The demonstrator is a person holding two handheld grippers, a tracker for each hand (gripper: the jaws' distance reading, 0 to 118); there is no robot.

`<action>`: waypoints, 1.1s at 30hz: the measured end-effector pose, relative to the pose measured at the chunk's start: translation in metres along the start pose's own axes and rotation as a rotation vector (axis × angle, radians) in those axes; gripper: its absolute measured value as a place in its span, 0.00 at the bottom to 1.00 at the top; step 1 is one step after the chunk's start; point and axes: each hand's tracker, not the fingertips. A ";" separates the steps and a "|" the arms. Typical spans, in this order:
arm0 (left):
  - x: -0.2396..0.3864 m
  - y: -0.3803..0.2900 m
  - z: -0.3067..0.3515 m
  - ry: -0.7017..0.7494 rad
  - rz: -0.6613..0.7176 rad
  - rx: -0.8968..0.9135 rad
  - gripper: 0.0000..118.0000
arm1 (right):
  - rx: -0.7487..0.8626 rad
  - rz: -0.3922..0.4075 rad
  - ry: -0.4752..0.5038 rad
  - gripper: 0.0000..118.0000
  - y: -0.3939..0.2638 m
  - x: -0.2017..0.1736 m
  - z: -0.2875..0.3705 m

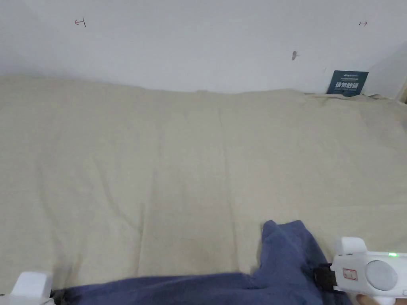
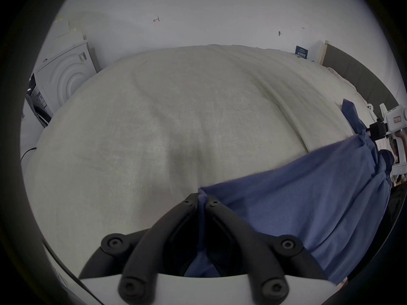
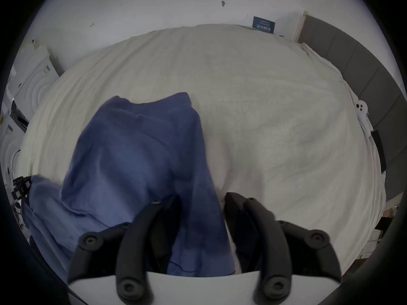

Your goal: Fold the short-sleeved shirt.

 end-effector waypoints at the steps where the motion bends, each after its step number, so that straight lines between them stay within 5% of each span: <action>1: 0.000 0.001 0.001 0.003 -0.004 -0.001 0.05 | 0.004 -0.010 0.013 0.20 0.000 0.001 0.002; 2: 0.001 0.003 0.003 0.002 -0.006 -0.002 0.05 | 0.020 -0.027 0.045 0.01 0.000 0.004 0.003; 15: -0.049 -0.008 0.110 -0.307 0.147 0.245 0.05 | 0.272 -0.204 0.243 0.01 -0.068 0.023 0.134; 20: -0.061 -0.073 0.145 -0.365 0.166 0.251 0.05 | 0.307 -0.263 0.242 0.01 -0.144 0.027 0.177; 27: -0.068 -0.119 0.123 -0.376 0.208 0.150 0.04 | 0.207 -0.379 0.192 0.01 -0.199 0.044 0.148; 33: -0.062 -0.100 0.112 -0.316 0.168 0.104 0.04 | 0.194 -0.339 0.159 0.01 -0.191 0.036 0.132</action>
